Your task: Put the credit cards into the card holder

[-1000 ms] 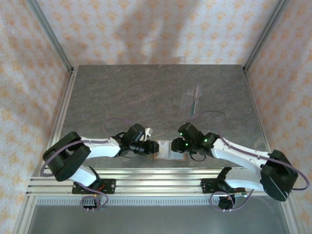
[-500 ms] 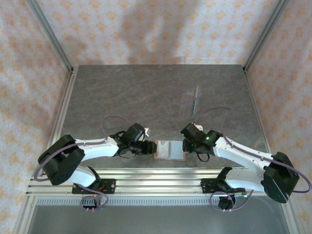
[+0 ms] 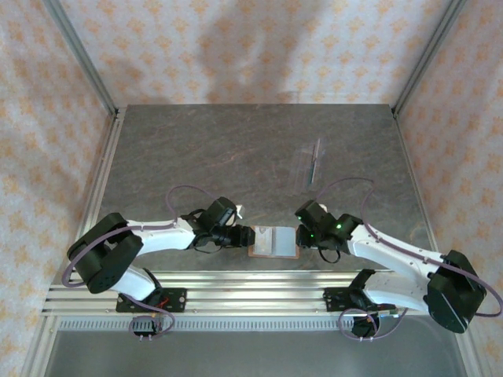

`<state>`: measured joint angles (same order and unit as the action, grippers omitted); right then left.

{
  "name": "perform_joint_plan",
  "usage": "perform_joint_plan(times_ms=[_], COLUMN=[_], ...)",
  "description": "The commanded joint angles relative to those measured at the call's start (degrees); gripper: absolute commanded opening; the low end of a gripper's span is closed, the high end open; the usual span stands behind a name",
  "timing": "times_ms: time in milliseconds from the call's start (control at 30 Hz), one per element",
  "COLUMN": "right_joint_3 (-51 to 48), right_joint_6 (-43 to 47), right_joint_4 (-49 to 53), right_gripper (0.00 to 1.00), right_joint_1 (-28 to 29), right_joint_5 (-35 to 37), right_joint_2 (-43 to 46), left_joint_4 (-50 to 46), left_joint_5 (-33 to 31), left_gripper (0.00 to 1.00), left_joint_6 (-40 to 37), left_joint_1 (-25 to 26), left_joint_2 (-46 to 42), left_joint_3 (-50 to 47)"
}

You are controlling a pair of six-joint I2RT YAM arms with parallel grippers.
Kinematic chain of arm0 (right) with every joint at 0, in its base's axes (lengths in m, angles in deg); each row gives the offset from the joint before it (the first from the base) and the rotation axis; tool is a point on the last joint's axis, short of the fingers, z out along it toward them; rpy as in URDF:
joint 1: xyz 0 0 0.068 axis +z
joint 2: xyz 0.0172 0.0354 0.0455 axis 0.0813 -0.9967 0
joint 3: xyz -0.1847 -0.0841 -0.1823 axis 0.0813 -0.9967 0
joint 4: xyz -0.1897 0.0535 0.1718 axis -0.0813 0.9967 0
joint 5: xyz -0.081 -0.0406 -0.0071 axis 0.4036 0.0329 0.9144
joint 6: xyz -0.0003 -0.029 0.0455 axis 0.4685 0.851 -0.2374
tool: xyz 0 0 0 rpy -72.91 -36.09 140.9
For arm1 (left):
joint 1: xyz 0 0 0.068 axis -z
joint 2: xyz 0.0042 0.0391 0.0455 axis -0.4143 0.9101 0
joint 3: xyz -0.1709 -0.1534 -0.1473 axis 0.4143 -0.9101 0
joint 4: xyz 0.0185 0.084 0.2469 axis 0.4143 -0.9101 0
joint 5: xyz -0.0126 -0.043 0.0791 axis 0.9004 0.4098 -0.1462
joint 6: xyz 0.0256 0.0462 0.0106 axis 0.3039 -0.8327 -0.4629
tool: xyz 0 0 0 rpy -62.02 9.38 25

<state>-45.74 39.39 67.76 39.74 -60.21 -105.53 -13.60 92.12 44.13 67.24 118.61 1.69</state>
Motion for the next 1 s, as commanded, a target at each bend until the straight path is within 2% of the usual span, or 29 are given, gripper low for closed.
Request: perform_joint_plan(times_ms=[0, 100, 200, 367, 500, 600, 767, 967], right_joint_3=[0.05, 0.85, 1.22, 0.63, -0.98, -2.79, -4.38, -3.05], right_joint_6=[0.71, 2.07, 3.29, 2.46, 2.29, 3.35, 2.61, 1.55], right_joint_4=[-0.58, -0.11, -0.46, -3.19, -5.4, -9.65, -18.61, -26.18], right_gripper=[0.41, 0.46, 0.45, 0.28, 0.12, 0.04, 0.02, 0.01], right_joint_1=[-0.25, -0.21, -0.19, -0.2, -0.2, -0.24, 0.02, 1.76], right_joint_5=[-0.31, -1.11, -0.72, -0.63, -0.95, -4.65, -12.17, -16.41], right_joint_2=[2.5, 3.45, 1.33, -3.47, -2.25, -1.37, -4.64, -10.27], left_joint_4=[1.91, 2.13, 0.89, 2.03, 1.68, 3.1, 4.36, -0.23], left_joint_5=[0.84, -0.04, 0.29, 1.06, 1.31, 2.1, 3.11, 2.11], left_gripper=[0.48, 0.49, 0.49, 0.48, 0.48, 0.48, 0.44, 0.42], left_joint_6=[-0.13, 0.05, -0.7, -0.34, -0.43, -0.22, 0.74, 0.13], left_joint_1=[0.03, 0.03, 0.04, 0.13, 0.3, 0.37, 0.43, 0.48], left_joint_2=[0.78, 0.36, 1.3, 2.27, 2.8, 3.68, 3.67, -1.69], left_joint_3=[1.67, 1.29, 2.38, 2.65, 3.1, 3.14, 3.38, 6.02])
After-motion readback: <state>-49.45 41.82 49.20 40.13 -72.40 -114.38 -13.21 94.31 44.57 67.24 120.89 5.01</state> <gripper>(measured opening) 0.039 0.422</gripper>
